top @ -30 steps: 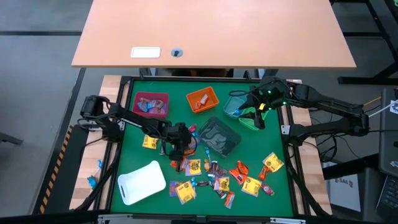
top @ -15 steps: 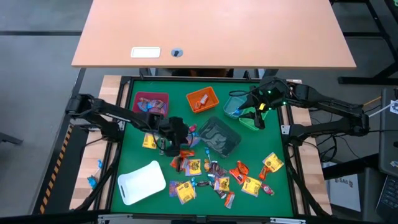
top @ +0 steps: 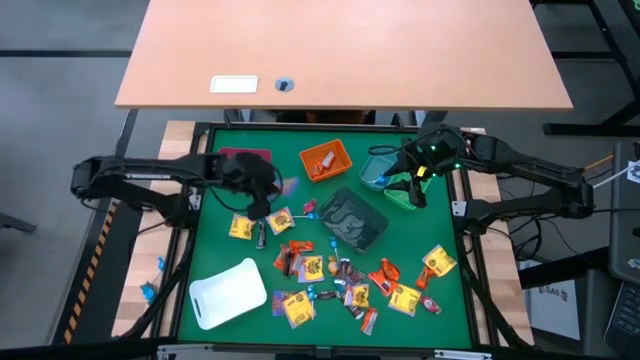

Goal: Sort candy
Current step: Put the purple gummy pack into the red bin

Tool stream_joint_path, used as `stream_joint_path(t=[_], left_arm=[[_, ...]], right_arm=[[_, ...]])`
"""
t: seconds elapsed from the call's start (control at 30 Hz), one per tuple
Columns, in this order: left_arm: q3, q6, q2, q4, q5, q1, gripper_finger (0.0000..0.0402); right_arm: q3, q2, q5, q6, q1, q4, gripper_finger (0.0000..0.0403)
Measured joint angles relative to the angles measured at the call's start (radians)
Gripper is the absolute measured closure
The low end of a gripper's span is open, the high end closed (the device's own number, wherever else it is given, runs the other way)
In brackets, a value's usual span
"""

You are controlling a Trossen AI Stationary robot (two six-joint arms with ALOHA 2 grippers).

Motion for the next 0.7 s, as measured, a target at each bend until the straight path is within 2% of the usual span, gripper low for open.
stream_joint_path(t=[0.2, 0.43, 0.7], left_arm=[[0.000, 0.000, -0.076, -0.166, -0.096, 0.095, 0.0401], [0.000, 0.001, -0.087, -0.405, -0.201, 0.194, 0.0401], [0.000, 0.001, -0.085, -0.454, -0.300, 0.240, 0.0401]], right_arm=[[0.000, 0.000, 0.000, 0.000, 0.000, -0.006, 0.0230], [0.000, 0.000, 0.000, 0.000, 0.000, -0.006, 0.0230], [0.000, 0.000, 0.000, 0.000, 0.000, -0.006, 0.0230]])
